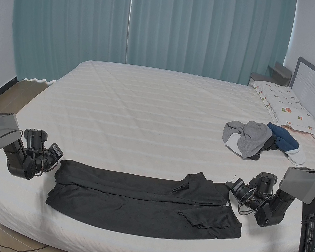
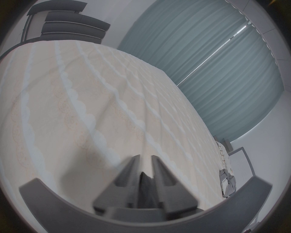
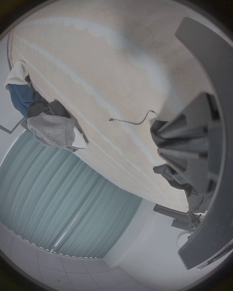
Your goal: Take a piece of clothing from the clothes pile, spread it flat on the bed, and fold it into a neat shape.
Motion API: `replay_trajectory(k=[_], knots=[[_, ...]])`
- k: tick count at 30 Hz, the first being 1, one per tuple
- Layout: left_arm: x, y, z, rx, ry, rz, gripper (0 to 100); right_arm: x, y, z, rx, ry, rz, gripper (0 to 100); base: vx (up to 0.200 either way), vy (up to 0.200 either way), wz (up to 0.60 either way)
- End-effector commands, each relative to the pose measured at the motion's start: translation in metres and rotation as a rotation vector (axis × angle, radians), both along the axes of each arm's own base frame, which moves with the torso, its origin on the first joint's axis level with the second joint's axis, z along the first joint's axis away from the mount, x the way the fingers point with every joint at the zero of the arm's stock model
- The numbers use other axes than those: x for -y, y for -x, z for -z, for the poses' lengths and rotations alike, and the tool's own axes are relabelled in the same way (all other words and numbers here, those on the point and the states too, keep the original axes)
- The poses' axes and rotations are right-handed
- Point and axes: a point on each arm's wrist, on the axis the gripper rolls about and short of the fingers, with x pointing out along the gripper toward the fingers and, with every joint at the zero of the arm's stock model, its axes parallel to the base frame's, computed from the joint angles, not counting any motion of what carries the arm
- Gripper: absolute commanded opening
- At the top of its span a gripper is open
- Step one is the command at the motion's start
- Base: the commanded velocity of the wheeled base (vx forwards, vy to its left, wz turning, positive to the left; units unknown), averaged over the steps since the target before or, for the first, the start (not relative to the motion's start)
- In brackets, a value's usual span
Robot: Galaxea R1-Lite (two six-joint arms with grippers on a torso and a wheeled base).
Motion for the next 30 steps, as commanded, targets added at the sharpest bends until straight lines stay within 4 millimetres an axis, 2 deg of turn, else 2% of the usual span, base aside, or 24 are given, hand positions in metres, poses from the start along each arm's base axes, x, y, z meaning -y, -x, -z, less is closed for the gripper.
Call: replay_trajectory(k=[1,4,6,7,8,11,13,15,19,20,23,30], knots=[[0.002,0.003,0.004,-0.017,-0.005,0.007,100,-0.003,0.001,0.002,-0.006,0.008,-0.011,100,0.000,0.000,0.00],[0.002,0.004,0.005,-0.022,-0.008,0.009,100,-0.002,0.002,-0.002,0.005,0.011,-0.011,100,0.000,0.000,0.00],[0.002,0.005,0.005,-0.025,-0.009,0.008,100,0.004,0.005,-0.029,0.057,0.026,-0.006,100,0.000,0.000,0.00],[0.002,0.005,0.005,-0.025,-0.009,0.008,100,0.004,0.005,-0.029,0.057,0.026,-0.006,100,0.000,0.000,0.00],[0.002,0.007,0.005,-0.029,-0.007,0.007,100,0.007,0.011,-0.047,0.085,0.025,-0.019,100,0.000,0.000,0.00],[0.003,0.013,0.006,-0.022,-0.001,0.006,100,0.003,0.027,-0.069,0.104,0.000,-0.140,100,0.000,0.000,0.00],[0.003,0.016,0.007,-0.007,0.004,0.011,100,-0.001,0.038,-0.072,0.091,-0.029,-0.247,100,0.000,0.000,0.00],[0.004,0.019,0.008,-0.007,0.005,0.014,100,-0.005,0.042,-0.071,0.083,-0.035,-0.296,100,0.000,0.000,0.00],[0.004,0.020,0.008,-0.007,0.007,0.016,100,-0.017,0.042,-0.052,0.051,0.005,-0.366,100,0.000,0.000,0.00],[0.004,0.021,0.008,-0.008,0.007,0.016,100,-0.021,0.039,-0.044,0.045,0.024,-0.387,100,0.000,0.000,0.00],[0.005,0.021,0.008,-0.010,0.003,0.019,100,-0.031,0.030,-0.035,0.043,0.059,-0.426,100,0.000,0.000,0.00],[0.005,0.021,0.009,-0.012,0.002,0.020,100,-0.035,0.030,-0.018,0.019,0.095,-0.467,100,0.000,0.000,0.00]])
